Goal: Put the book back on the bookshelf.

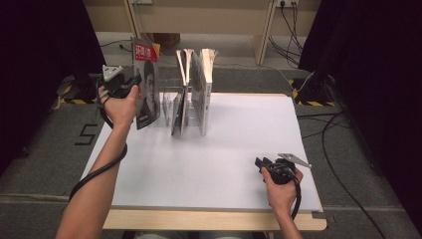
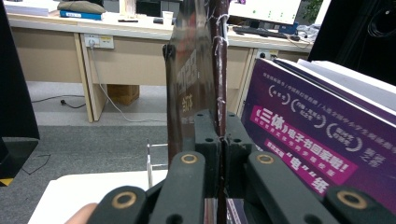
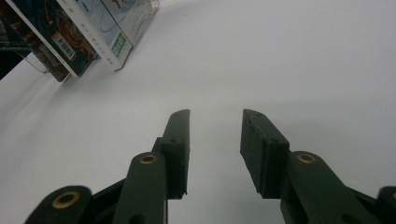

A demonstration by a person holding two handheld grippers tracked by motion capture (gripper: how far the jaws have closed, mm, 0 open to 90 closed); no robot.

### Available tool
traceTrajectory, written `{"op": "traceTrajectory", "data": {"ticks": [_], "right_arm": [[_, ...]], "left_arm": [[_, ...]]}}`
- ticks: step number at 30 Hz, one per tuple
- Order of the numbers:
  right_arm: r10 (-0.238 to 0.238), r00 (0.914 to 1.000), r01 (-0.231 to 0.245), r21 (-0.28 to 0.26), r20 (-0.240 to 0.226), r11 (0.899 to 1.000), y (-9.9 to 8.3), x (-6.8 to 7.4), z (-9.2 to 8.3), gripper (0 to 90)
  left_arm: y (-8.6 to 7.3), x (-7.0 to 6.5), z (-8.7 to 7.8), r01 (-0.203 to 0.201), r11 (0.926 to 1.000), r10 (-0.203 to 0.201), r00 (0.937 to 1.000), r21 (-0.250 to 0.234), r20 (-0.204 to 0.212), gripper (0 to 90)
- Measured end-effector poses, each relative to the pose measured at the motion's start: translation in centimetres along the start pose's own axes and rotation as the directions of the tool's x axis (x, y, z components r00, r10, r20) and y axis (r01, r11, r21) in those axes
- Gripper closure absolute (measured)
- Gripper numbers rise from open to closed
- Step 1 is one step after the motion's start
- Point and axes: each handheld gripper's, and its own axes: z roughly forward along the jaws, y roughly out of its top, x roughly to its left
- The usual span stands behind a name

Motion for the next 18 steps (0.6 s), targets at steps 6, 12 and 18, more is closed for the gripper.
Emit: {"op": "traceTrajectory", "data": {"ticks": [6, 12, 18], "right_arm": [[-0.007, 1.0, 0.007, 0.002, -0.001, 1.0, -0.1, 0.1, 0.1, 63.7], [-0.014, 0.9999, 0.014, 0.003, 0.0, 1.0, -0.1, 0.0, 0.1, 63.7], [-0.018, 0.9998, 0.018, 0.013, -0.006, 1.0, -0.3, 0.3, 0.3, 63.7]], "left_arm": [[-0.7, 0.2, 0.7, -0.015, 0.9998, 0.015, 0.9998, -0.014, -0.016, 87.0], [-2.4, 1.1, 0.2, -0.021, 0.9994, 0.02, 0.9993, -0.029, -0.032, 86.9], [-3.6, 2.1, -1.4, -0.019, 0.9991, 0.017, 0.9992, -0.037, -0.036, 86.7]]}}
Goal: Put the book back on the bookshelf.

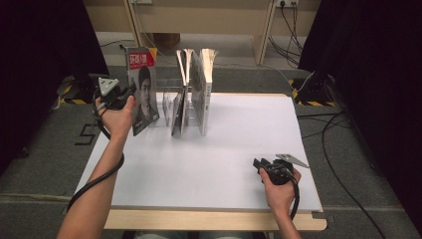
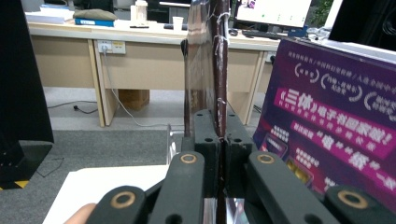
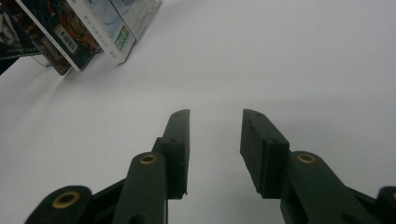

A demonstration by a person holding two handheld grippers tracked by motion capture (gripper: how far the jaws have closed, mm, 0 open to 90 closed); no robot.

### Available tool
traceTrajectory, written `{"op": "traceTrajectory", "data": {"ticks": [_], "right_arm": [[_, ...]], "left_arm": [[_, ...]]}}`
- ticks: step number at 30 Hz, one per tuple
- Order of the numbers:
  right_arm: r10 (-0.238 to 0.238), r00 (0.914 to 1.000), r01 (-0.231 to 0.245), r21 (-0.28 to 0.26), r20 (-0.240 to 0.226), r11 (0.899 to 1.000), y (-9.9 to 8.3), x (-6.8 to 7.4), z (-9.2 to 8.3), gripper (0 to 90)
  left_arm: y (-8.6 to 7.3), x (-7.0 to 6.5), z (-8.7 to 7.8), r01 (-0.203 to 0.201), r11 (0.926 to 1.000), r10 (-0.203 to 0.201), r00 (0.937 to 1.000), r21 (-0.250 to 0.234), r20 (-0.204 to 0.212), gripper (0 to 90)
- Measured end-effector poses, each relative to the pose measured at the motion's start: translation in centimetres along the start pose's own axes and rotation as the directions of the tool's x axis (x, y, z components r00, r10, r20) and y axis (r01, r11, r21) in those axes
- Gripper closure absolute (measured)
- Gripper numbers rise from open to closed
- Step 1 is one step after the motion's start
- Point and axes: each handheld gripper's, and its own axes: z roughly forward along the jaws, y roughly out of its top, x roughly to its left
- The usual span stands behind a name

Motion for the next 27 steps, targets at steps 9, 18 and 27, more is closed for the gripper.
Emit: {"op": "traceTrajectory", "data": {"ticks": [9, 18, 27], "right_arm": [[0.01, 0.9999, -0.01, 0.005, -0.001, 1.0, -0.1, 0.3, 0.0, 63.6], [0.003, 1.0, -0.003, 0.009, -0.005, 1.0, -0.2, 0.5, 0.1, 63.5], [0.006, 1.0, -0.006, 0.013, -0.006, 1.0, -0.2, 0.6, 0.1, 63.4]], "left_arm": [[-2.6, 2.1, -2.2, 0.042, 0.9986, -0.042, 0.999, 0.032, 0.012, 86.1], [-3.9, 2.2, -4.1, 0.028, 0.9991, -0.028, 0.9991, 0.031, 0.031, 86.3], [-5.6, 2.1, -6.5, 0.035, 0.9974, -0.038, 0.9983, 0.063, 0.044, 86.0]]}}
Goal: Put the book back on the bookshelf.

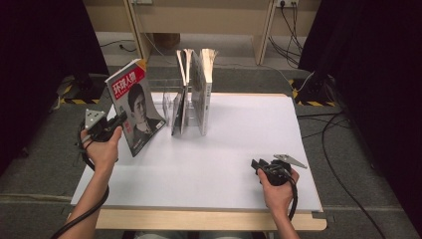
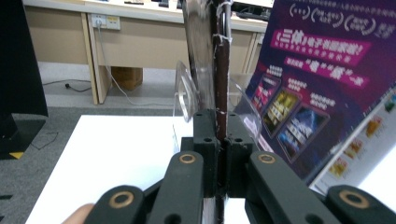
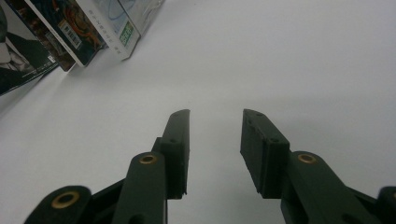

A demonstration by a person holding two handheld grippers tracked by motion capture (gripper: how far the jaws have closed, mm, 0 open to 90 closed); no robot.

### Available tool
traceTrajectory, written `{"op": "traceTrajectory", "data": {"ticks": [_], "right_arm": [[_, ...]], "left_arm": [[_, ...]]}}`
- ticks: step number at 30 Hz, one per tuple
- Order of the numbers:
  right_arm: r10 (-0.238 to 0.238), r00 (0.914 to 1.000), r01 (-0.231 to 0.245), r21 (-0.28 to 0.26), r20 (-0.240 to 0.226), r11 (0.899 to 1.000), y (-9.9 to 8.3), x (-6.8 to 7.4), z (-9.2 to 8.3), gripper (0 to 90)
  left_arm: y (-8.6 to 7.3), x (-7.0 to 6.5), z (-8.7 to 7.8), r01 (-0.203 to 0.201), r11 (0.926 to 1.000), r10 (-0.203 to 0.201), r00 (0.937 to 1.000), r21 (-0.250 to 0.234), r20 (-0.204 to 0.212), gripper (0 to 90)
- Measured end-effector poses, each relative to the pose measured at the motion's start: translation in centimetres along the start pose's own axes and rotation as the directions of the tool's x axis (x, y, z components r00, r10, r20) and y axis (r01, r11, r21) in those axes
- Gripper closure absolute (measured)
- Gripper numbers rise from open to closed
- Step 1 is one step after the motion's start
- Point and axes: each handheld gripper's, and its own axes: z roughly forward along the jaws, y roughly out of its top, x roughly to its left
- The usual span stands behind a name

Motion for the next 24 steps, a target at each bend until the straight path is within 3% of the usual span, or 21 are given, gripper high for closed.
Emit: {"op": "traceTrajectory", "data": {"ticks": [4, 13, 20, 24], "right_arm": [[-0.009, 1.0, 0.009, -0.004, 0.0, 1.0, 0.0, 0.0, 0.0, 63.4], [-0.008, 1.0, 0.008, -0.004, 0.001, 1.0, 0.0, 0.3, 0.0, 63.3], [-0.012, 0.9999, 0.012, 0.0, -0.003, 1.0, 0.0, 0.4, 0.1, 63.1], [-0.017, 0.9999, 0.017, 0.001, -0.002, 1.0, 0.0, 0.3, 0.1, 62.9]], "left_arm": [[-1.0, 0.2, -1.1, 0.018, 0.9997, -0.018, 0.9998, 0.014, 0.006, 85.9], [-2.9, 0.4, -2.7, 0.017, 0.9994, -0.018, 0.9997, 0.029, 0.019, 85.0], [-2.9, 0.9, -2.6, 0.041, 0.9989, -0.041, 0.9991, 0.024, 0.013, 82.1], [-2.2, 1.6, -2.1, 0.079, 0.9969, -0.079, 0.9969, -0.004, 0.003, 71.5]]}}
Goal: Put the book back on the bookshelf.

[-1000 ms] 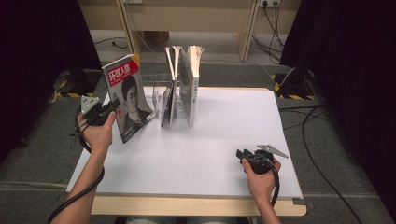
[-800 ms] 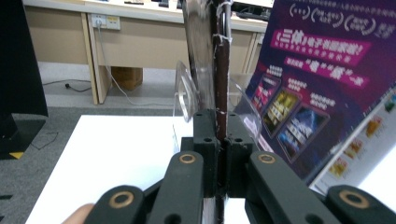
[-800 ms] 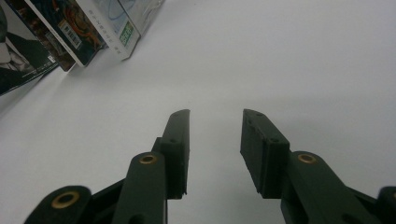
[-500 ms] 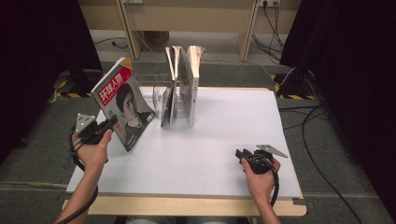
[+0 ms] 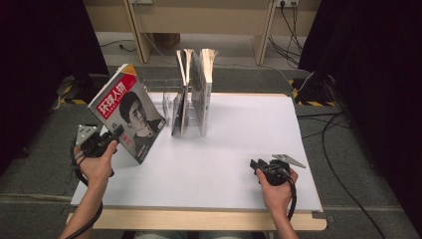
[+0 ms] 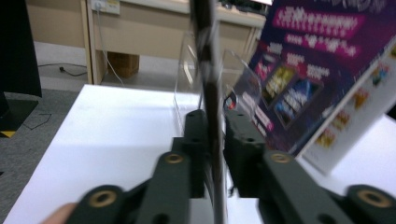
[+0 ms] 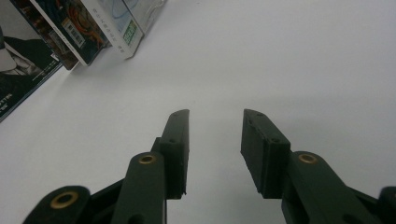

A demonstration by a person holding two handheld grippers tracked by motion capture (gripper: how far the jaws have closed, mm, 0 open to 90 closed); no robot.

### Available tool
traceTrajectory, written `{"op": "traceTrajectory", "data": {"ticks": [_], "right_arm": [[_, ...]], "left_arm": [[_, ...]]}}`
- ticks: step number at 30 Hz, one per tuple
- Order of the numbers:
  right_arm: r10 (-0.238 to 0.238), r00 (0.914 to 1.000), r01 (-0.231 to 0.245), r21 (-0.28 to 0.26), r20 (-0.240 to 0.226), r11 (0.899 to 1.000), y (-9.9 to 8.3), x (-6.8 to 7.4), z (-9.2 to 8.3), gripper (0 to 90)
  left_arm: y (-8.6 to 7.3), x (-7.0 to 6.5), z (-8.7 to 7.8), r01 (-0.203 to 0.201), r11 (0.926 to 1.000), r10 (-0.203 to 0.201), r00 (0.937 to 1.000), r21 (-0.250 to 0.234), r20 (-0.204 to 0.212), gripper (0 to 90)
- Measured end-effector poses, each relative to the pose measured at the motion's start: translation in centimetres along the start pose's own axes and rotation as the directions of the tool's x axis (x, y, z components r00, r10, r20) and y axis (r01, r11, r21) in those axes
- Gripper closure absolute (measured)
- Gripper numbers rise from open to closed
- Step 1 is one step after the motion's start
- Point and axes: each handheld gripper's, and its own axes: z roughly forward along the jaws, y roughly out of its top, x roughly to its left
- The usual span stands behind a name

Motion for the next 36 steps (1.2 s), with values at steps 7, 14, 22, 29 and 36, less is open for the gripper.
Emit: {"op": "traceTrajectory", "data": {"ticks": [7, 14, 22, 29, 36], "right_arm": [[0.009, 0.9999, -0.009, 0.005, -0.006, 1.0, 0.0, 0.0, 0.0, 62.6], [0.014, 0.9999, -0.013, 0.016, -0.008, 1.0, -0.1, 0.0, 0.2, 62.2], [0.018, 0.9998, -0.017, 0.025, -0.008, 1.0, -0.1, -0.2, 0.2, 62.0], [0.017, 0.9998, -0.017, 0.025, -0.009, 1.0, -0.1, -0.2, 0.2, 62.2], [0.021, 0.9997, -0.02, 0.019, -0.011, 1.0, -0.1, -0.3, 0.1, 62.2]], "left_arm": [[1.9, 1.0, 1.0, 0.034, 0.9983, -0.034, 0.9994, -0.047, -0.003, 70.4], [2.6, 0.0, 1.0, 0.001, 0.9975, 0.002, 0.9994, -0.071, 0.034, 79.5], [2.5, -1.1, 1.1, -0.035, 0.9944, 0.04, 0.9982, -0.1, 0.044, 84.6], [3.0, -2.3, 1.5, -0.082, 0.9919, 0.087, 0.9951, -0.096, 0.047, 86.2], [4.3, -3.8, 2.4, -0.116, 0.9883, 0.12, 0.9918, -0.099, 0.043, 86.4]]}}
